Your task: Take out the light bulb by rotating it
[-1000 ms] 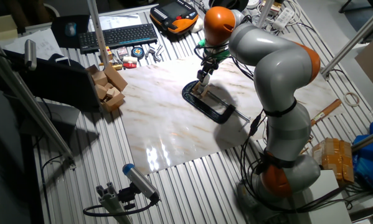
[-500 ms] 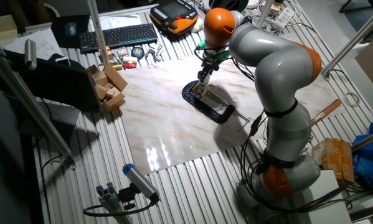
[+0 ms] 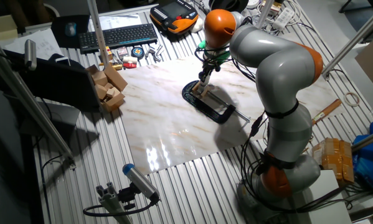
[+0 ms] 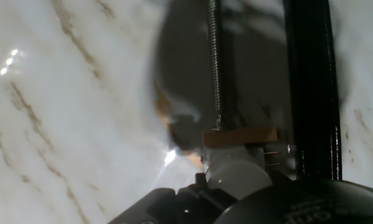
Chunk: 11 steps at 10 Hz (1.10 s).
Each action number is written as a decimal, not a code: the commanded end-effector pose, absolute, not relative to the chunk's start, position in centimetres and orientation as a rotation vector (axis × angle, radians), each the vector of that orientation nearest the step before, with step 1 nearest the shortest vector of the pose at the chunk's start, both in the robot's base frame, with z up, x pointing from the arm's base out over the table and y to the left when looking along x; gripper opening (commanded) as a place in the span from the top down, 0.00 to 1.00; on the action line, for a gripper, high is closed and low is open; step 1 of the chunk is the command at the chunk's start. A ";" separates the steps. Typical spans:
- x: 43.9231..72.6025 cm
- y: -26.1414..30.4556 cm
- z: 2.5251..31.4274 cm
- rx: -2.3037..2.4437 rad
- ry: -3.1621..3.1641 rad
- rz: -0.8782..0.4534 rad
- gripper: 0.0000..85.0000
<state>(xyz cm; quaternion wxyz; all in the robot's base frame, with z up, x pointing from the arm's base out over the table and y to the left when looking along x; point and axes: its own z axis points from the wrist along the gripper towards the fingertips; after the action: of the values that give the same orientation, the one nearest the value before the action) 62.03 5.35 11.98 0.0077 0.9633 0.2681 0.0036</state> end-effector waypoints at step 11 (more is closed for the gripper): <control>62.1 5.3 12.2 2.867 1.207 0.098 1.00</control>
<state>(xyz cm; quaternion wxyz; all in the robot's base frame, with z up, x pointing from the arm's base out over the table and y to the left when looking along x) 62.05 5.35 12.22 0.0154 0.9207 0.3887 0.0318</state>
